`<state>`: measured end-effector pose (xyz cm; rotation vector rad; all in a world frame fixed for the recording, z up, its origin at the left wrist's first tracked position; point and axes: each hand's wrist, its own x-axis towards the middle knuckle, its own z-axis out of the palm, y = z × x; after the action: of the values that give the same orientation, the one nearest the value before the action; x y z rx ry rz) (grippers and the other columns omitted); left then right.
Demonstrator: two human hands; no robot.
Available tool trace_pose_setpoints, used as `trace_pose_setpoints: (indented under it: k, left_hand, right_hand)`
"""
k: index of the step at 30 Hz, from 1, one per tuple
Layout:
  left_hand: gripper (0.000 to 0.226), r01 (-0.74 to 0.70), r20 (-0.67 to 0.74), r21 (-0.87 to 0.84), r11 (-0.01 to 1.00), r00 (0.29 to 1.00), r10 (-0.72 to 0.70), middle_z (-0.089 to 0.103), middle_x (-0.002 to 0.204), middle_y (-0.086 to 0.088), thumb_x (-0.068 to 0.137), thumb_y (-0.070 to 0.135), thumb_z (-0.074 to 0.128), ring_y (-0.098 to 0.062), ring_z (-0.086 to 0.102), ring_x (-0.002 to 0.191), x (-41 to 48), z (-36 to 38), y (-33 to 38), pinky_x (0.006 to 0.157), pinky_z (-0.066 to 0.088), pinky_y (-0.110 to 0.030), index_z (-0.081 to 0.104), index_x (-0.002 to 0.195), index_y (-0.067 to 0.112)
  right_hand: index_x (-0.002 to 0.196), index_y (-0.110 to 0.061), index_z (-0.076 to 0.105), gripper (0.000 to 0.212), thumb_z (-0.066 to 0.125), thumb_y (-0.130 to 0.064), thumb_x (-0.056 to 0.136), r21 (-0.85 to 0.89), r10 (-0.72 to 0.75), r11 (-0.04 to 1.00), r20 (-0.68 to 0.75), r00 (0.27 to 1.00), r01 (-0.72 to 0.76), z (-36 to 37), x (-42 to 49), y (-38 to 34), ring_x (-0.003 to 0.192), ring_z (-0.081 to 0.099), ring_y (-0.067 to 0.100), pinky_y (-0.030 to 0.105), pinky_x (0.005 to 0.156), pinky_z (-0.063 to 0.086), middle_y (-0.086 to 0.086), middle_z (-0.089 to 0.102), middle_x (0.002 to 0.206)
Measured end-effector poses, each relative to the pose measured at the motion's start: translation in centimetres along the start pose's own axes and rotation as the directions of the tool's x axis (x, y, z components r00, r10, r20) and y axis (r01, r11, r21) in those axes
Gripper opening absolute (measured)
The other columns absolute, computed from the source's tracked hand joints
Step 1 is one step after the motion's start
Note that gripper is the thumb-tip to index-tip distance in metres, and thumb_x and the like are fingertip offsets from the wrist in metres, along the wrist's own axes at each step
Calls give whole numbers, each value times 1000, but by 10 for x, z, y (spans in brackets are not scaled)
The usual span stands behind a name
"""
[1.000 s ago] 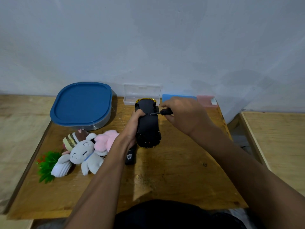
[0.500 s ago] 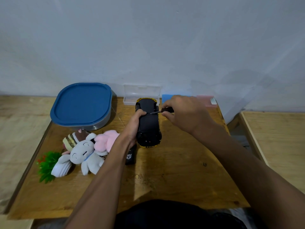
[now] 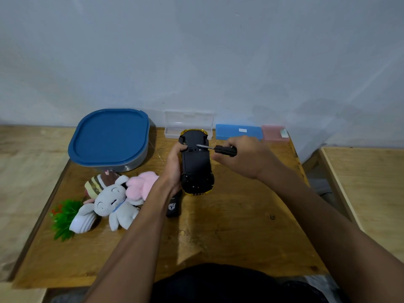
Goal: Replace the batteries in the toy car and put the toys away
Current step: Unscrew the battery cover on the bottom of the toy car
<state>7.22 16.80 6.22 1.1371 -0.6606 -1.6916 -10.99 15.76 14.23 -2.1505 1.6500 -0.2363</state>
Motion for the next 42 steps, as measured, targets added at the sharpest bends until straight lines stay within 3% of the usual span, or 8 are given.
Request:
trace_pose_setpoints:
  k: [4,9,13,20,25,31,38,42]
  left_hand:
    - [55,20,37,52,998,999,-22,70,87,-11,94,42,29,-21,64,74,1,-2,-3,61,51,-28,63,113,4]
    - [50,39,74,39,998,996,-42,73,87,-10,97,35,28,-20,70,80,-2,3,-3,67,55,-29,68,104,5]
    - [51,64,62,29,998,996,-66,73,103,-14,100,37,29,-25,68,102,-4,0,-2,87,52,-36,65,118,6]
    - [43,67,44,24,997,997,-68,76,94,-7,103,37,36,-18,72,89,-8,2,-10,81,52,-34,70,105,12]
    - [46,95,3,7,995,995,-95,76,98,-8,102,41,35,-18,71,91,-7,14,-12,79,53,-32,71,111,14]
    - [47,57,-48,54,997,997,-55,74,99,-10,102,39,32,-20,69,93,-2,22,-13,78,53,-33,72,105,14]
    - [50,46,-57,76,996,998,-42,73,106,-14,101,39,30,-25,67,101,3,20,-15,86,53,-36,70,112,12]
    - [54,40,-41,92,995,998,-37,70,114,-20,99,41,32,-27,66,103,4,18,-14,87,53,-37,65,122,4]
  right_hand:
    - [72,-26,55,26,68,-45,84,224,-87,968,-119,989,112,29,-1,-2,59,46,2,26,55,33,-11,49,61]
    - [116,-32,65,29,60,-43,90,224,-136,959,-177,975,174,60,1,-5,91,63,13,33,78,52,-9,71,101]
    - [132,-32,56,43,61,-41,90,199,-155,959,-222,963,201,68,2,-2,85,65,15,34,74,54,-3,73,102]
    - [115,-25,66,28,60,-34,90,167,-178,960,-254,951,225,61,9,-2,85,64,14,26,73,49,-6,72,97]
    - [100,-15,68,16,59,-26,93,326,-96,931,-216,972,164,58,17,-3,78,56,12,16,63,37,-4,63,83]
    - [88,-20,62,11,56,-26,95,339,-94,929,-173,980,149,50,21,-7,71,52,14,17,57,35,-1,58,76]
    - [67,-30,44,32,51,-26,98,320,-103,936,-158,982,149,44,21,-12,60,46,5,14,51,33,-9,48,63]
    - [74,-18,51,25,50,-25,98,353,-110,921,-162,981,162,44,19,-13,61,47,8,15,52,33,-5,48,64]
